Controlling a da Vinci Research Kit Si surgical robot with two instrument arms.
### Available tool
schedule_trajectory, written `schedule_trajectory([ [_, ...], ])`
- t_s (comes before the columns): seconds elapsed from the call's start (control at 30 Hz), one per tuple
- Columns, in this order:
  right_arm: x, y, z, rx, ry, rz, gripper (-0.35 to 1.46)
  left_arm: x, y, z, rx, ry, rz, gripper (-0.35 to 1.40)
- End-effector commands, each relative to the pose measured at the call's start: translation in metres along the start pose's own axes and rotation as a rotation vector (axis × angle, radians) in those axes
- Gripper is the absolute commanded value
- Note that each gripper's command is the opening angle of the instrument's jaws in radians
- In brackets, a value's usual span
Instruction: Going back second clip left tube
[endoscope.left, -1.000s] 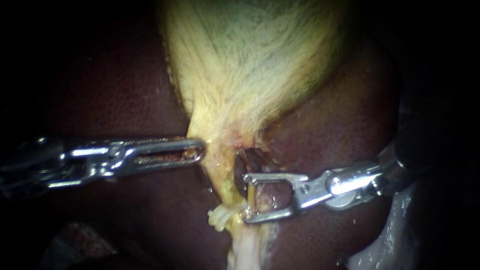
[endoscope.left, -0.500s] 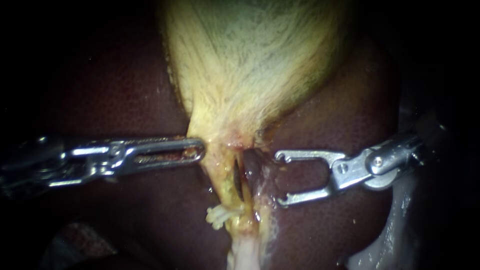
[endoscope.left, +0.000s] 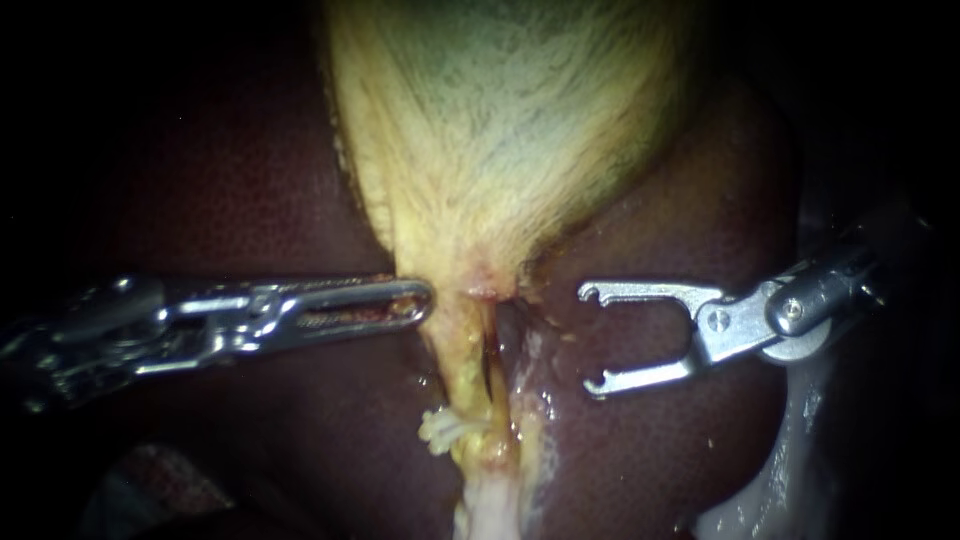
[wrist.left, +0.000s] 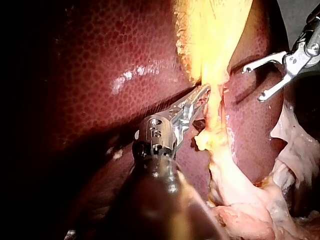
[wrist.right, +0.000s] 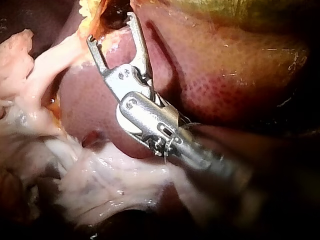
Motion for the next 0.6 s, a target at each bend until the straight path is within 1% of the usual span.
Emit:
schedule_trajectory([
  [0.03, 0.0001, -0.0001, 0.0000, 0.000, 0.000, 0.000, 0.60, 0.0001, 0.0000, 0.0002, 0.000, 0.005, 0.001, -0.35],
  [0.17, 0.0001, -0.0001, 0.0000, 0.000, 0.000, 0.000, 0.60, 0.0004, 0.0001, 0.0007, 0.000, 0.011, 0.003, -0.35],
  [0.6, 0.0002, -0.0004, -0.0001, 0.001, 0.000, 0.000, 0.60, 0.0006, 0.0002, 0.0009, 0.003, 0.016, 0.005, -0.35],
])
